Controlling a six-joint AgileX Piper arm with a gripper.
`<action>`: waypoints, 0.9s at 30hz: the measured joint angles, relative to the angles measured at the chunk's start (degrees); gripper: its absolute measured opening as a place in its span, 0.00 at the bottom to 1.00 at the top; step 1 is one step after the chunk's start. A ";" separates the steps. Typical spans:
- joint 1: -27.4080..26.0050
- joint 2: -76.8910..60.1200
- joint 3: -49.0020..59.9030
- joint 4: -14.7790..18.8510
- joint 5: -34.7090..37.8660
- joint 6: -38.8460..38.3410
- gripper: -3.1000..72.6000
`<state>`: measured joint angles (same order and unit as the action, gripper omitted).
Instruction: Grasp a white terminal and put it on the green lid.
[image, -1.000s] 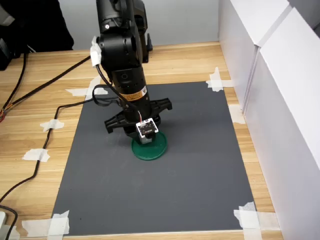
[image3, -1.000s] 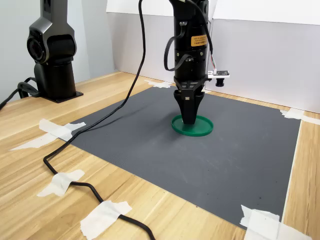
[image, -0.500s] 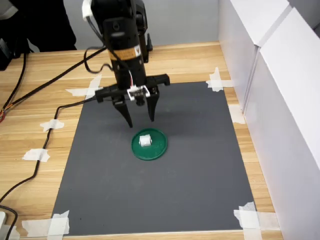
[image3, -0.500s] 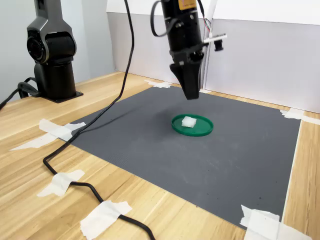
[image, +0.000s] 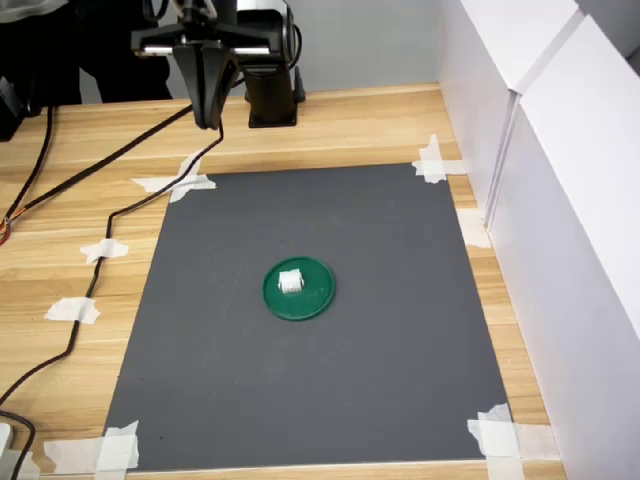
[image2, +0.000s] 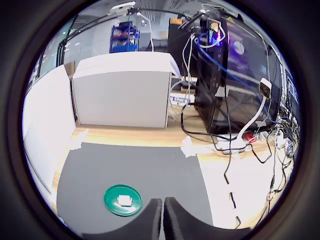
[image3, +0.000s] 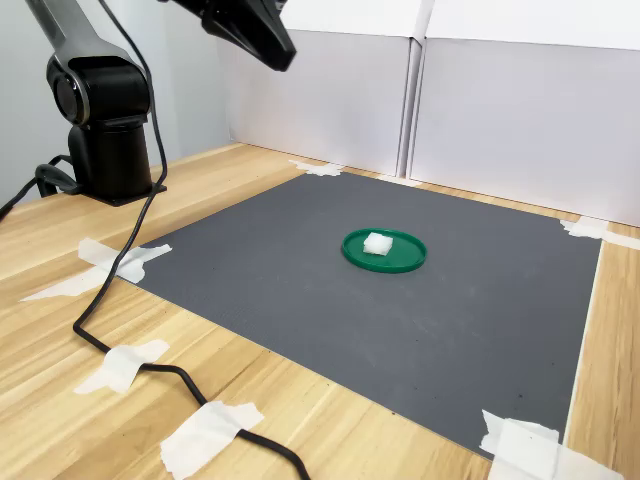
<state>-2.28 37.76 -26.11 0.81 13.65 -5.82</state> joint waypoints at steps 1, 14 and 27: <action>0.00 -2.93 1.98 -0.02 -0.27 0.05 0.03; 0.00 -28.77 17.93 0.53 -0.77 0.23 0.03; 0.00 -38.35 23.02 1.57 2.32 -1.16 0.03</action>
<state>-2.28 -0.59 -3.09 2.38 15.98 -6.99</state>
